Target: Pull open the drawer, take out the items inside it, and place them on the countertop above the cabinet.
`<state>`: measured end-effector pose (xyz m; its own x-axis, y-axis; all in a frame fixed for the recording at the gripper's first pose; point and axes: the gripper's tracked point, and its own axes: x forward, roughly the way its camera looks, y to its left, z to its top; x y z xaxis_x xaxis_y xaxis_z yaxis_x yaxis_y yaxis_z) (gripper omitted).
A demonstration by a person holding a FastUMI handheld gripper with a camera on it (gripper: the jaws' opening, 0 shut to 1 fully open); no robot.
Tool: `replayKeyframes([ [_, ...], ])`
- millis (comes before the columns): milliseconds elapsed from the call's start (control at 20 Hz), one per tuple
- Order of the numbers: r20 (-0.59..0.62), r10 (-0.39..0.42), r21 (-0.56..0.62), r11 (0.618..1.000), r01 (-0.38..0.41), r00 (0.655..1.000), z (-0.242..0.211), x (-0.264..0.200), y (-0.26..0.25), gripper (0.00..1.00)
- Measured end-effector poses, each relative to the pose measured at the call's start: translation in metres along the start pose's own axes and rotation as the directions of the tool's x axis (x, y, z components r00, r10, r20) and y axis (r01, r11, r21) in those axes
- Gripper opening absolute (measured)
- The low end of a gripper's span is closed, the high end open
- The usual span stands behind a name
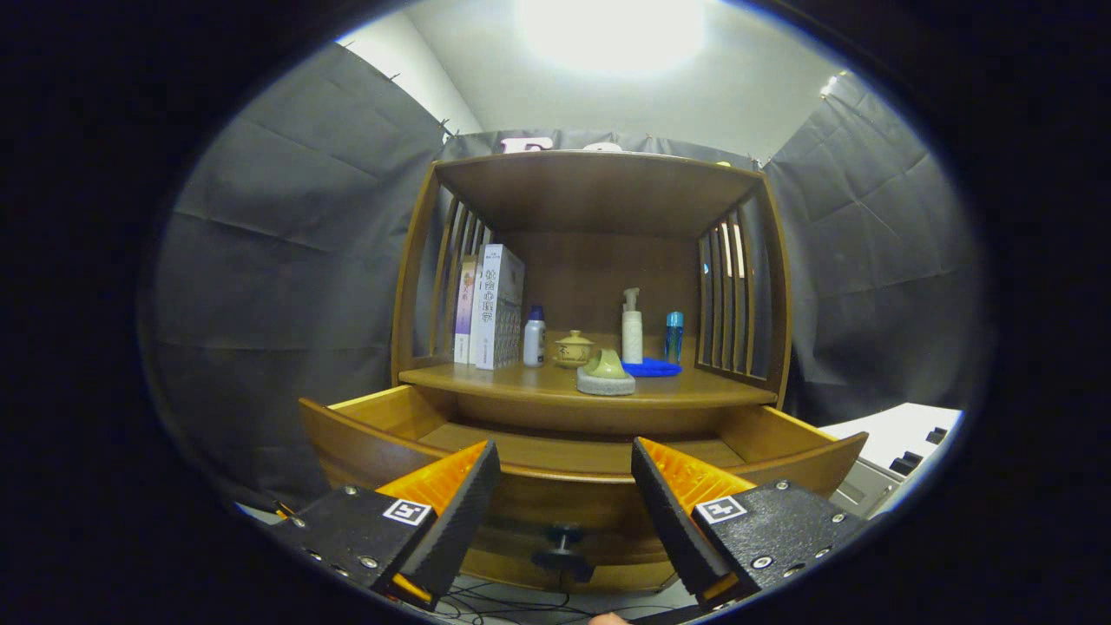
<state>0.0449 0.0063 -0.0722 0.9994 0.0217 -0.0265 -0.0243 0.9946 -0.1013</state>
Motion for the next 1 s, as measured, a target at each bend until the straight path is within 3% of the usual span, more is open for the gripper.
replayKeyframes([
  [550, -0.114, 0.004, -0.016, 1.000, -0.005, 0.993, -0.068, -0.004, 0.009, 0.95],
  [1000, -0.096, -0.040, -0.018, 0.999, 0.039, 0.995, -0.074, 0.009, 0.007, 0.95],
])
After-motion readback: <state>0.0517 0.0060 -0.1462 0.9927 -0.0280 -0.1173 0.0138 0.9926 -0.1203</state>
